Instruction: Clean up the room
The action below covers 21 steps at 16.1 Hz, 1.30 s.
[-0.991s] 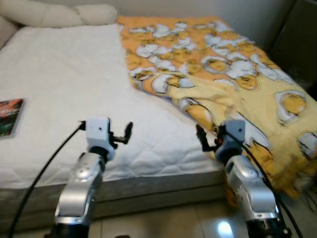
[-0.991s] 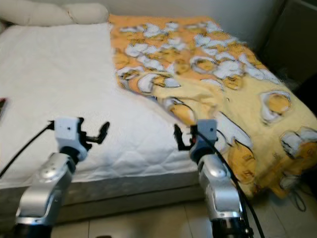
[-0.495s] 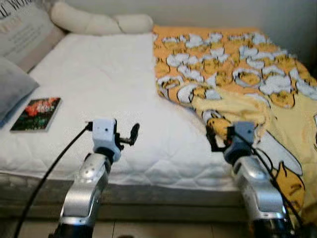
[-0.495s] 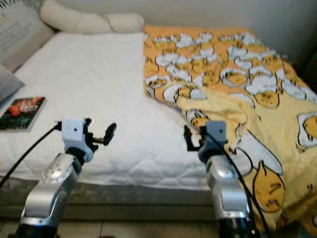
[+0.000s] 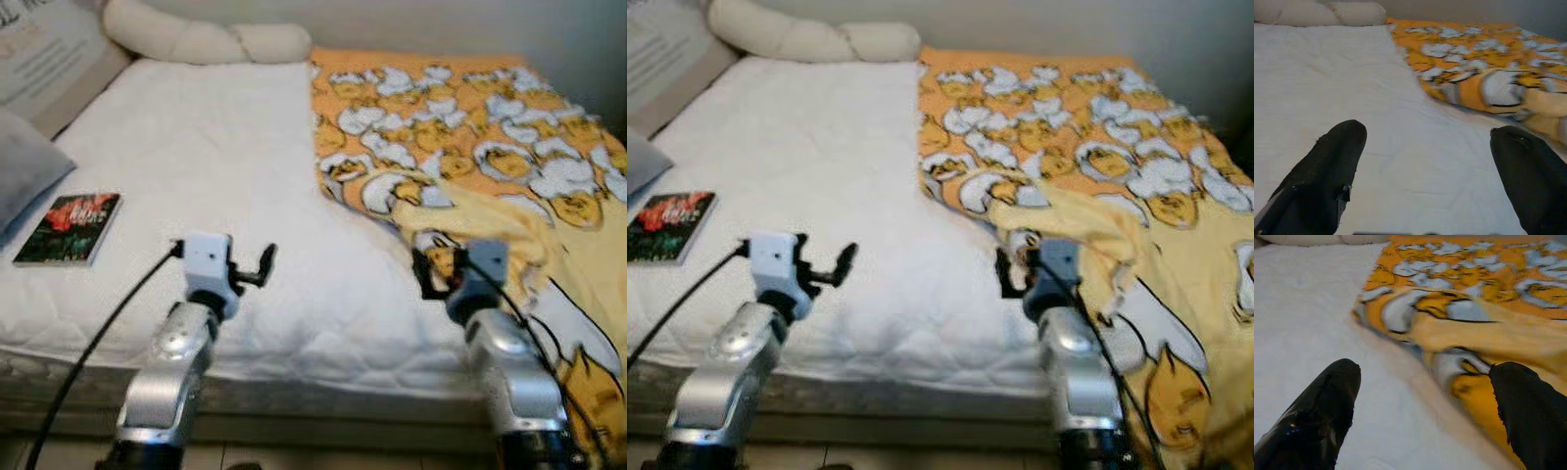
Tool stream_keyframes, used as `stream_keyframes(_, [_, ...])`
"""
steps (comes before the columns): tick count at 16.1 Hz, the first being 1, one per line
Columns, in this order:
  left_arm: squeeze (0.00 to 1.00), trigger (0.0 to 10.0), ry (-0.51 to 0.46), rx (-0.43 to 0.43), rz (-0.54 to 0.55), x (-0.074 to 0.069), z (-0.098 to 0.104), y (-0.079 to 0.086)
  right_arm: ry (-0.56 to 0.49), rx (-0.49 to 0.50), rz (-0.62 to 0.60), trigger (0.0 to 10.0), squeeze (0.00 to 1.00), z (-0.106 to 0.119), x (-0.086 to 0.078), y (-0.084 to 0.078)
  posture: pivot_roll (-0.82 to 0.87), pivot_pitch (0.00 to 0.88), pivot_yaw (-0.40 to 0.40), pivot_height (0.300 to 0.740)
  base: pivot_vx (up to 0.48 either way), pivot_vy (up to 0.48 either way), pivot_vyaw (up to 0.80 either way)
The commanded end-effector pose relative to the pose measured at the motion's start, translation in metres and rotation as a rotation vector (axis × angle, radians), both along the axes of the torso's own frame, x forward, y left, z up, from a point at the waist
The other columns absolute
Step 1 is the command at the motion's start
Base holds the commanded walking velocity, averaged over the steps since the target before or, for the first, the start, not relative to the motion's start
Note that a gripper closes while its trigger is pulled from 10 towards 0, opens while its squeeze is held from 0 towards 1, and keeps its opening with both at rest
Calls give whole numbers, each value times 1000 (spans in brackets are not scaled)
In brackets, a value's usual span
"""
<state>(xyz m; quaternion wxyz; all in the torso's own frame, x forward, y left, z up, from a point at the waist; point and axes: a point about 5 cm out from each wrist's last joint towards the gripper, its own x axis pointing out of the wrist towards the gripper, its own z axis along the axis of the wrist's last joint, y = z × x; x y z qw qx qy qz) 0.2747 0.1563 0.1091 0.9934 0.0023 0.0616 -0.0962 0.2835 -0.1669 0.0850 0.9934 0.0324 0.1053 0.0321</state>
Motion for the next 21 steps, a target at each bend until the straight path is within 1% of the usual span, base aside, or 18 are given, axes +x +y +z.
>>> stream_keyframes(1, [184, 10000, -10, 5, -4, 1, 3, 1, -4, -3, 9, 10000, 0, 2, 1, 2, 72, 0, -18, 740, 281, 0, 0])
stream_keyframes(2, [184, 10000, -17, 38, -30, 0, 4, 1, 1, -4, 0, 10000, 0, 2, 0, 1, 72, 0, -19, 740, 277, 0, 0])
stream_keyframes(3, [169, 10000, -16, 46, -55, -3, 4, 1, 21, -14, -44, 10000, 733, -1, -3, -7, 68, 0, -19, 740, 0, 0, 0])
stream_keyframes(4, [169, 10000, -8, 65, -85, -6, 3, 0, 28, 4, -81, 10000, 733, -2, -4, -12, 63, 0, -17, 740, 0, 0, 0])
stream_keyframes(5, [173, 10000, 1, 85, -136, -10, 2, -2, 52, -45, -131, 10000, 1000, -6, -6, -22, 60, 0, -16, 740, 0, 0, 0])
stream_keyframes(6, [176, 10000, 9, 88, -176, -12, 0, -4, 85, -87, -179, 10000, 1000, -10, -7, -34, 63, 0, -18, 740, 0, 0, 0])
stream_keyframes(7, [180, 10000, 27, 88, -253, -17, -3, -6, 177, -169, -274, 10000, 1000, -22, -10, -58, 63, 0, -15, 740, 0, 0, 0])
stream_keyframes(8, [176, 10000, 37, 95, -301, -18, -3, -7, 233, -230, -299, 10000, 1000, -31, -11, -72, 64, 0, -13, 740, 0, 0, 0])
stream_keyframes(9, [176, 10000, 43, 104, -333, -19, -3, -8, 262, -274, -300, 10000, 1000, -35, -11, -80, 64, 0, -13, 740, 0, 0, 0])
stream_keyframes(10, [180, 10000, 60, 116, -392, -22, -4, -10, 296, -269, -312, 10000, 1000, -41, -9, -87, 65, 0, -3, 740, 0, 0, 0])
stream_keyframes(11, [184, 10000, 74, 141, -462, -26, -5, -12, 336, -236, -316, 10000, 1000, -47, -5, -92, 71, 0, 6, 740, 0, 0, 0])
stream_keyframes(12, [184, 10000, 84, 153, -504, -29, -5, -12, 364, -214, -317, 10000, 1000, -52, -2, -95, 76, 0, 14, 740, 0, 0, 0])
stream_keyframes(13, [184, 10000, 90, 155, -518, -30, -6, -12, 377, -212, -315, 10000, 1000, -55, -1, -96, 78, 0, 16, 740, 0, 0, 0])
stream_keyframes(14, [180, 10000, 108, 173, -574, -34, -5, -11, 413, -142, -326, 10000, 937, -61, 3, -99, 91, 0, 30, 740, 0, 0, 0])
stream_keyframes(15, [184, 10000, 120, 182, -605, -36, -5, -10, 438, -126, -340, 10000, 0, -64, 4, -102, 102, 0, 35, 740, 0, 0, 0])
stream_keyframes(17, [180, 10000, 135, 211, -665, -39, -1, -7, 489, -205, -385, 10000, 0, -68, 2, -113, 119, 0, 42, 740, 0, 0, 0])
stream_keyframes(19, [180, 10000, 136, 219, -677, -39, 3, -5, 507, -254, -405, 10000, 0, -68, 1, -118, 134, 0, 50, 740, 0, 0, 0])
stream_keyframes(21, [180, 10000, 143, 220, -688, -39, 5, -3, 541, -323, -444, 10000, 0, -71, -4, -126, 139, 0, 52, 740, 0, 0, 0])
